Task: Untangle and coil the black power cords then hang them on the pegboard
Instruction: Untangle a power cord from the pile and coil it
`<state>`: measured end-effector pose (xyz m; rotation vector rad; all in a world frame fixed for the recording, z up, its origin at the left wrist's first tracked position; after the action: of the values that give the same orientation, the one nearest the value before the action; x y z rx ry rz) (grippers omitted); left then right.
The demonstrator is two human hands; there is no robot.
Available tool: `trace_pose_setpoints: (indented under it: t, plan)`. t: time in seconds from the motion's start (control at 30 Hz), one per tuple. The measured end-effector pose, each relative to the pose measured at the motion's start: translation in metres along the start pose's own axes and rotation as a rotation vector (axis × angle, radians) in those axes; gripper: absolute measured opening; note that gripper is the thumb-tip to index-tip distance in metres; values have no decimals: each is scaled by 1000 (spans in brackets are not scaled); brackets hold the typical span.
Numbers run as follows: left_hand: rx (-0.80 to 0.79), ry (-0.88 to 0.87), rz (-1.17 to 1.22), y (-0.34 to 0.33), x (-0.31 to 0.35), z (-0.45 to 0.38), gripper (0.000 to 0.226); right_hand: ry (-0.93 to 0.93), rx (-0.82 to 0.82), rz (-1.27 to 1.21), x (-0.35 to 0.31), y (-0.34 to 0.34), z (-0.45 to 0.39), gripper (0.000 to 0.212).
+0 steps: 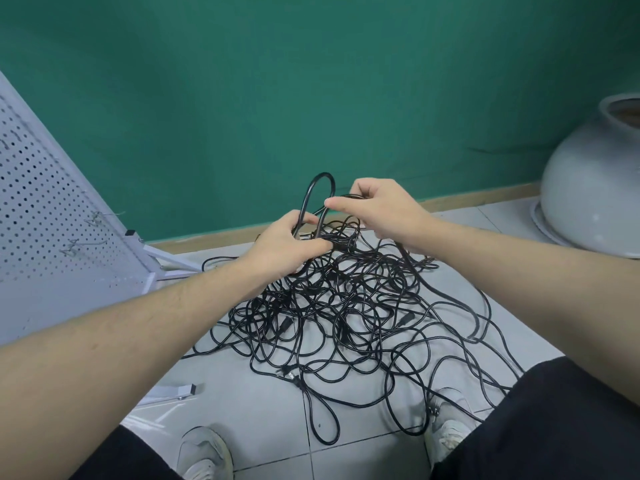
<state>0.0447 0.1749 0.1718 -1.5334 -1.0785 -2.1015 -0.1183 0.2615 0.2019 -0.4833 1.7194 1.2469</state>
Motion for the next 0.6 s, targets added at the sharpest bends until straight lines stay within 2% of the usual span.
trace_pose_setpoints:
  t: [0.07,0.17,0.27,0.37,0.4,0.47,0.6]
  plan:
    - [33,-23,-15,-1,-1,-1,21,-35,-81,-62,4,0,-2,33]
    - [62,-32,-15,-2,0,-2,13,5,-176,-139,5,1,-2,9]
    - [46,7,12,-2,1,-1,18,-1,-111,-71,7,4,-1,20]
    - [35,42,-28,-2,-2,-1,26,-62,33,223,9,13,-3,49]
    - [32,25,-45,-2,-2,-1,28,-61,70,311,8,16,-4,52]
    - [34,1,-50,-1,-2,-1,31,-16,94,292,6,17,-8,43]
    - [47,-32,-39,3,2,2,36,32,116,27,5,15,-10,12]
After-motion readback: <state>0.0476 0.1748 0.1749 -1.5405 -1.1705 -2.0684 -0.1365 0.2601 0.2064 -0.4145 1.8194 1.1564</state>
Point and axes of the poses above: each hand's wrist, its own z-axis away from the middle knuckle, its own y-axis out of the back of the hand, x = y × z, the point moved 2 cm from there along -z, towards the middle knuckle, and after that the axes turned 7 degrees about z, right-handed, at the moved point
